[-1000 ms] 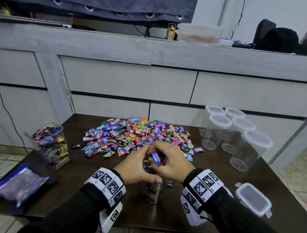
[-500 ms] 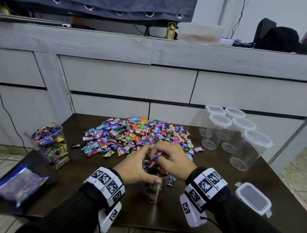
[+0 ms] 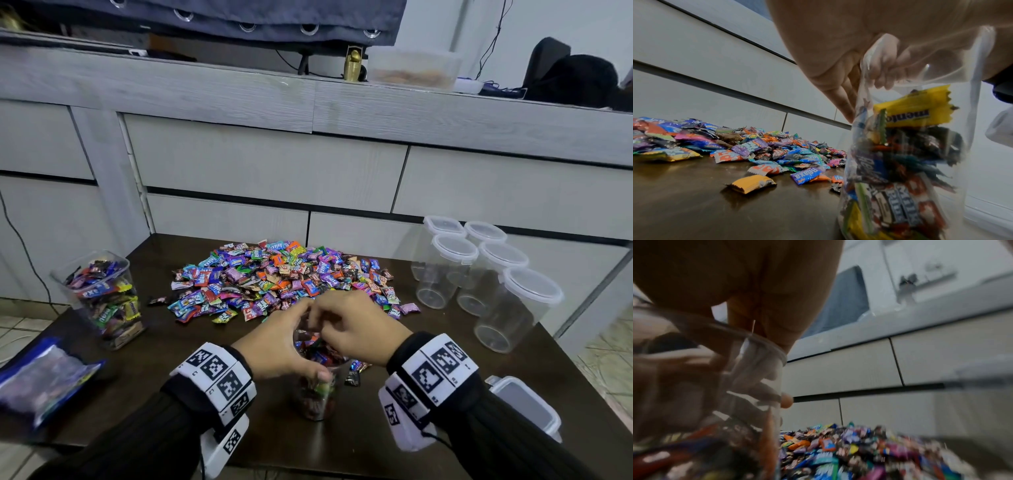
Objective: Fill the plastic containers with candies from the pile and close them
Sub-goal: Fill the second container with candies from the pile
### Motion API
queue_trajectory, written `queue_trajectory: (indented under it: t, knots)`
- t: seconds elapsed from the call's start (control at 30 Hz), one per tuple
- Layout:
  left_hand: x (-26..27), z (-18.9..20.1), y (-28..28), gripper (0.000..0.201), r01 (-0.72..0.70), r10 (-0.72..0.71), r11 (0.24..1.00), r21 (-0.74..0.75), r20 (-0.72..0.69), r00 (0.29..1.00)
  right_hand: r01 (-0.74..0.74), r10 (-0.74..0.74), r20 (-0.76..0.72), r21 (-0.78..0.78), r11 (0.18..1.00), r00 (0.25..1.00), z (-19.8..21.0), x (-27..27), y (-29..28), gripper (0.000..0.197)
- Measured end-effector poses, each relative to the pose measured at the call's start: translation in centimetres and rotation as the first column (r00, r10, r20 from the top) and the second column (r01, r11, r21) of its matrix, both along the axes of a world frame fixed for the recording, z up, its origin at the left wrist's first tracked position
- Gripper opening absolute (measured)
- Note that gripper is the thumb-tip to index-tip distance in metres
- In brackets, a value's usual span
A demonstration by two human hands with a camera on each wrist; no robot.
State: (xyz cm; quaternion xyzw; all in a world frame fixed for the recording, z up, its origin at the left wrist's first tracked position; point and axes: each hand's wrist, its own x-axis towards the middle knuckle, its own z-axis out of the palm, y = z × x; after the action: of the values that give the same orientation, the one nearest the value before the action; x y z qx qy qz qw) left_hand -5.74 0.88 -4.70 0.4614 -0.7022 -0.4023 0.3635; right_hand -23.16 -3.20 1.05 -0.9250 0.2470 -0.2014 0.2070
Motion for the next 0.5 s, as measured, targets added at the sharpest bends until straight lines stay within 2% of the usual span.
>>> queue_trajectory:
  t: [0.07,0.13,0.2,0.27,0.33,0.37,0.43,0.5]
  knots:
    - [0.2,-0.2,-0.1,0.112,0.053,-0.052,0.998,0.017,-0.079,0.996,0.114,-0.135,0.192,0.117,0.987,0.972,-0.4,-0.5,-0.4,0.023]
    - [0.7,-0.4,-0.1,0.118,0.037,-0.029,0.998,0.043,-0.166,0.986,0.234,-0.290,0.328,0.199,0.952,0.899,-1.2,-1.2,-1.1,0.024]
    - [1.5,-0.4,-0.2,0.114,-0.068,0.077,0.996,0.054,-0.177,0.981,0.359,-0.419,0.317,0.233,0.904,0.851,-2.1,-1.9,-2.1,0.027]
    - [2.9,-0.8,-0.6,0.106,-0.247,0.249,0.968,0.028,-0.060,0.967,0.457,-0.491,0.118,0.229,0.859,0.863,-3.6,-2.7,-3.3,0.045]
    - [4.8,-1.3,-1.3,0.094,-0.435,0.432,0.901,-0.004,0.130,0.893,0.512,-0.478,-0.195,0.200,0.836,0.857,-5.5,-3.3,-4.2,0.080]
    - [5.8,-1.7,-1.7,0.092,-0.501,0.488,0.865,-0.015,0.249,0.836,0.534,-0.454,-0.355,0.170,0.828,0.817,-6.4,-3.5,-4.4,0.098]
    - [7.7,-2.5,-2.6,0.099,-0.594,0.520,0.804,-0.029,0.519,0.678,0.558,-0.420,-0.595,0.058,0.828,0.685,-8.3,-3.8,-4.9,0.124]
    - [9.5,-3.6,-3.5,0.109,-0.663,0.463,0.748,-0.025,0.736,0.495,0.549,-0.402,-0.695,-0.011,0.836,0.597,-9.7,-4.3,-5.7,0.139]
